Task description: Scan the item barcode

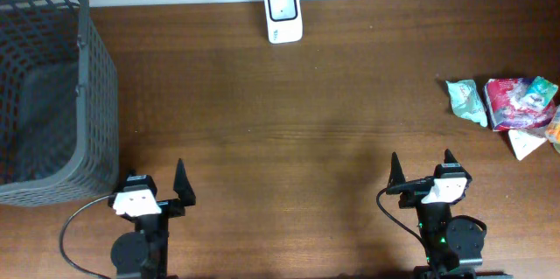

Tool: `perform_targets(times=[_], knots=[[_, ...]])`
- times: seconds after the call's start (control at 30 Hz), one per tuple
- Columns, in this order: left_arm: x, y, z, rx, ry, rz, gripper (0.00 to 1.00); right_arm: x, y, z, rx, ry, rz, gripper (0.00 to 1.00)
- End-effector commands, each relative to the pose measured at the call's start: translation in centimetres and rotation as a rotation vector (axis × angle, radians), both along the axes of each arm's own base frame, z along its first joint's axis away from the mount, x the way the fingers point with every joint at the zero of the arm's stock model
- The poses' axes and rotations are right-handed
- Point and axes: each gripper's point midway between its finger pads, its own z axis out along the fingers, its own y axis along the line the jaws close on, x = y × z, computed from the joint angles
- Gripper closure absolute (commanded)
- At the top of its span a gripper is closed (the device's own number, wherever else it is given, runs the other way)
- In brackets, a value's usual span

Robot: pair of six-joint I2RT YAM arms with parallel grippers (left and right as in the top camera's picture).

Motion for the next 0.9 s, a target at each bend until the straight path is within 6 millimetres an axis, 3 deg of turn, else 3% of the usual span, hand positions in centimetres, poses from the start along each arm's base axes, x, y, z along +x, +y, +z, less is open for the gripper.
perform_targets(times=[0.0,0.87], knots=[[0.1,-0.1,-0.3,0.081,-0.007,-0.017,0.01,0.0,0.2,-0.3,0.008,0.004,0.007,0.01],[0.2,-1.1,-0.3,0.081,-0.008,-0.060,0.01,0.0,0.2,-0.3,0.008,0.004,0.007,0.01]])
